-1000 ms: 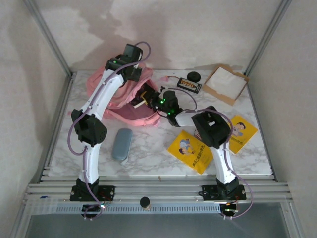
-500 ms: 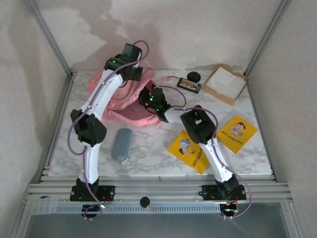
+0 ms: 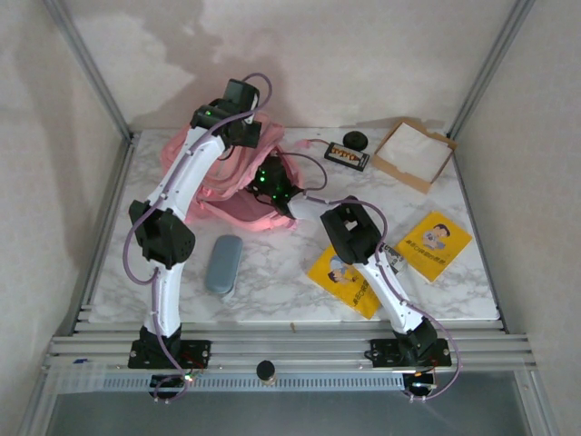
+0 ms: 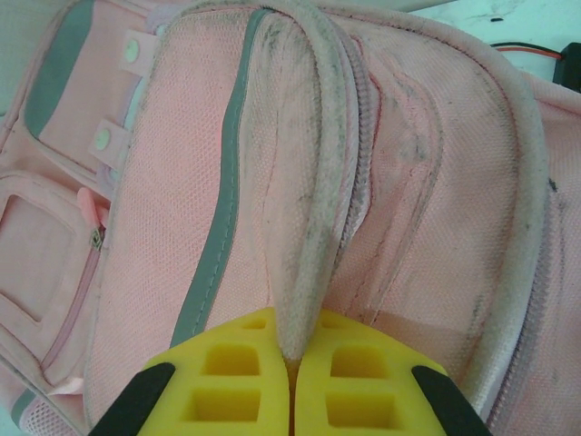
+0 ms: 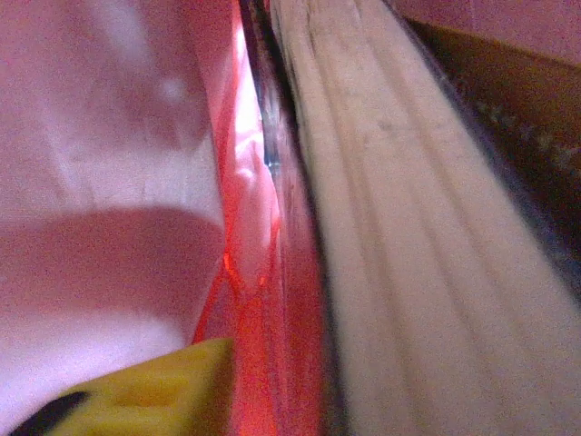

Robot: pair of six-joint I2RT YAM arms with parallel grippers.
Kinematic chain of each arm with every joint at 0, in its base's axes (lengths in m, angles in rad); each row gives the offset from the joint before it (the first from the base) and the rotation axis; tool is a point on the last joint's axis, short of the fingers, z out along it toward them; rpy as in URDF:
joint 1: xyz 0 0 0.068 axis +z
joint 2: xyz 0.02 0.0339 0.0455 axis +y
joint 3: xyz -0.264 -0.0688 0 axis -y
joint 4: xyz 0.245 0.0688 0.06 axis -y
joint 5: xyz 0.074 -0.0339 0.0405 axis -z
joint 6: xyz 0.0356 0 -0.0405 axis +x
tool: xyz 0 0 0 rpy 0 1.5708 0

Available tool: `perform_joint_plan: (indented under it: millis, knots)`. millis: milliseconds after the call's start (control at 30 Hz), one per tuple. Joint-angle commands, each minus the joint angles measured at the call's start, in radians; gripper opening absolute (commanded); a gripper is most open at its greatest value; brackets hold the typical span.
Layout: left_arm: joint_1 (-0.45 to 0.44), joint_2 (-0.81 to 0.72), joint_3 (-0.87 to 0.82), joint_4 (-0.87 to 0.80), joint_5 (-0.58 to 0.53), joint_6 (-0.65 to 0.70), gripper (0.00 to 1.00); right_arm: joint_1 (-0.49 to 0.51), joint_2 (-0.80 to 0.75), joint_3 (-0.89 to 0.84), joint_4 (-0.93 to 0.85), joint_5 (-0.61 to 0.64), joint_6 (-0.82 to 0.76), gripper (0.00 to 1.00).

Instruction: Pack books, pencil case, and school supplies into a backpack

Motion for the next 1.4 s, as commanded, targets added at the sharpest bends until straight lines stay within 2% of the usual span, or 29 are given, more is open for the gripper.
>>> perform_joint_plan:
  millis: [0,67,233,467,567,700,833,900,967,1067,1133,1367]
  knots:
    - [0.010,-0.107,0.015,0.137,0.007,-0.017,0.00,0.007,-0.068,-0.011,-0.008,0.033,-0.066,0.54]
    - [0.014,-0.113,0.014,0.136,0.007,-0.019,0.00,0.005,-0.116,-0.044,-0.028,0.041,-0.101,0.64]
    - [0.027,-0.125,0.014,0.138,0.009,-0.023,0.00,0.004,-0.239,-0.185,-0.033,0.069,-0.127,0.76]
    - [0.038,-0.133,0.007,0.143,0.021,-0.031,0.00,0.005,-0.300,-0.296,-0.054,0.054,-0.129,0.78]
    - [0.037,-0.131,0.006,0.143,0.034,-0.036,0.00,-0.002,-0.247,-0.219,-0.131,0.038,-0.147,0.81]
    - [0.038,-0.130,0.004,0.143,0.044,-0.043,0.00,-0.001,-0.164,-0.103,-0.136,0.045,-0.142,0.78]
    - [0.039,-0.136,0.004,0.144,0.050,-0.046,0.00,0.004,-0.031,0.178,-0.331,0.071,-0.244,0.73]
    - [0.039,-0.139,0.004,0.146,0.061,-0.049,0.00,-0.006,0.009,0.242,-0.362,0.051,-0.250,0.74]
    - [0.039,-0.141,0.002,0.144,0.058,-0.048,0.00,-0.011,0.005,0.235,-0.381,0.056,-0.264,0.79]
    - [0.040,-0.143,0.001,0.147,0.058,-0.047,0.00,-0.006,-0.046,0.194,-0.428,0.095,-0.327,0.93]
    - [0.040,-0.142,0.001,0.150,0.060,-0.049,0.00,0.000,-0.099,0.140,-0.435,0.123,-0.372,0.98]
    - [0.041,-0.149,0.001,0.152,0.060,-0.057,0.00,0.007,-0.189,0.089,-0.543,0.146,-0.458,0.99]
